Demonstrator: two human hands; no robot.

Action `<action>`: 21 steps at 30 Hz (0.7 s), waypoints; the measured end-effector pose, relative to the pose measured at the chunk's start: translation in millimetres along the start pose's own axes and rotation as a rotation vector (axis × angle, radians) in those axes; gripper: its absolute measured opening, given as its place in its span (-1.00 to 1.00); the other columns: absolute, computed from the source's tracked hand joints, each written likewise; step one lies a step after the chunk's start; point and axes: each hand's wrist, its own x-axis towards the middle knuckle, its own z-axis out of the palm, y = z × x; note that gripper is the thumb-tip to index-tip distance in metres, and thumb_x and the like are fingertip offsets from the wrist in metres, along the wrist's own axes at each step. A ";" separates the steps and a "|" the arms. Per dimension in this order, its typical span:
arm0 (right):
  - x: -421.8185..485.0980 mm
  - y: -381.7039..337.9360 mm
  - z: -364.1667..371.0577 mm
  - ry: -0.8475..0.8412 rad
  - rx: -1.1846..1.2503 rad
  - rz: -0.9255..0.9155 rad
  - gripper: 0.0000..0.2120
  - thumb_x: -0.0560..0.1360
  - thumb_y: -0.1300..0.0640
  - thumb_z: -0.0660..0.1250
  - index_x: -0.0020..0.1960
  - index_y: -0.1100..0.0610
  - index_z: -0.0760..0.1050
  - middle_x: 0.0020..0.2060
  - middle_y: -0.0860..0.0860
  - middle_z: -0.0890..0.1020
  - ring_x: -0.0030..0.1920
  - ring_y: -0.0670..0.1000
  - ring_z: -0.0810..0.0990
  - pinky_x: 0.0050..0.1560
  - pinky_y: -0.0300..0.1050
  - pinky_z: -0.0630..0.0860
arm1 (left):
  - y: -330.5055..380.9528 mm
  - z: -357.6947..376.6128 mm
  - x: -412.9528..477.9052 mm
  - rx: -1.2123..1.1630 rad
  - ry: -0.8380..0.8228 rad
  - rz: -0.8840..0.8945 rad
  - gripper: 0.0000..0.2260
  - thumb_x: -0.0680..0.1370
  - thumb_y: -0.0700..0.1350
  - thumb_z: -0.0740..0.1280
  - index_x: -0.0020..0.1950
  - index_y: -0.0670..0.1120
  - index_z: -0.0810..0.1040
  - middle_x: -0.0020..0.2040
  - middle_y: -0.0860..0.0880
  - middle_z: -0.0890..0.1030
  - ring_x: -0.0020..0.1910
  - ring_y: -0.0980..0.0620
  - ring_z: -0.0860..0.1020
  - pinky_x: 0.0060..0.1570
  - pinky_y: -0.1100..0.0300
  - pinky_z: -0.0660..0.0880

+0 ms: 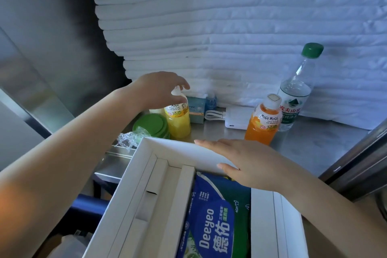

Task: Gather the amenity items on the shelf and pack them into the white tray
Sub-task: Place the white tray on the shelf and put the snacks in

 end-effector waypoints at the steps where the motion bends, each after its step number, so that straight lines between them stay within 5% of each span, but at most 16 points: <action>1: -0.1 -0.1 -0.1 -0.002 -0.002 0.000 -0.40 0.59 -0.03 0.11 0.44 -0.36 -0.19 0.25 -0.14 0.44 0.12 -0.08 0.47 0.01 -0.04 0.52 | -2.0 0.9 -1.8 0.004 0.002 -0.006 -0.65 0.52 0.14 0.28 0.30 0.15 0.42 0.25 0.13 0.46 0.21 0.09 0.41 0.20 0.05 0.37; 12: -0.6 -1.0 -0.1 -0.012 -0.004 0.019 -0.39 0.59 -0.04 0.10 0.43 -0.38 -0.22 0.25 -0.15 0.44 0.12 -0.09 0.47 0.01 -0.06 0.53 | -7.3 -0.1 -6.1 -0.075 0.048 0.001 -0.74 0.57 -0.03 0.27 0.26 0.07 0.45 0.17 0.02 0.47 -0.03 0.11 0.36 -0.02 0.22 0.27; 21: -1.6 -1.8 -1.6 -0.025 0.009 0.025 -0.39 0.60 -0.04 0.11 0.43 -0.39 -0.21 0.34 -0.22 0.38 0.22 -0.13 0.42 0.12 -0.10 0.47 | -22.3 -45.2 -30.5 -0.210 0.271 -0.044 -0.73 0.53 -0.06 0.34 0.22 0.10 0.47 0.02 0.16 0.46 -0.14 0.13 0.48 -0.09 0.24 0.33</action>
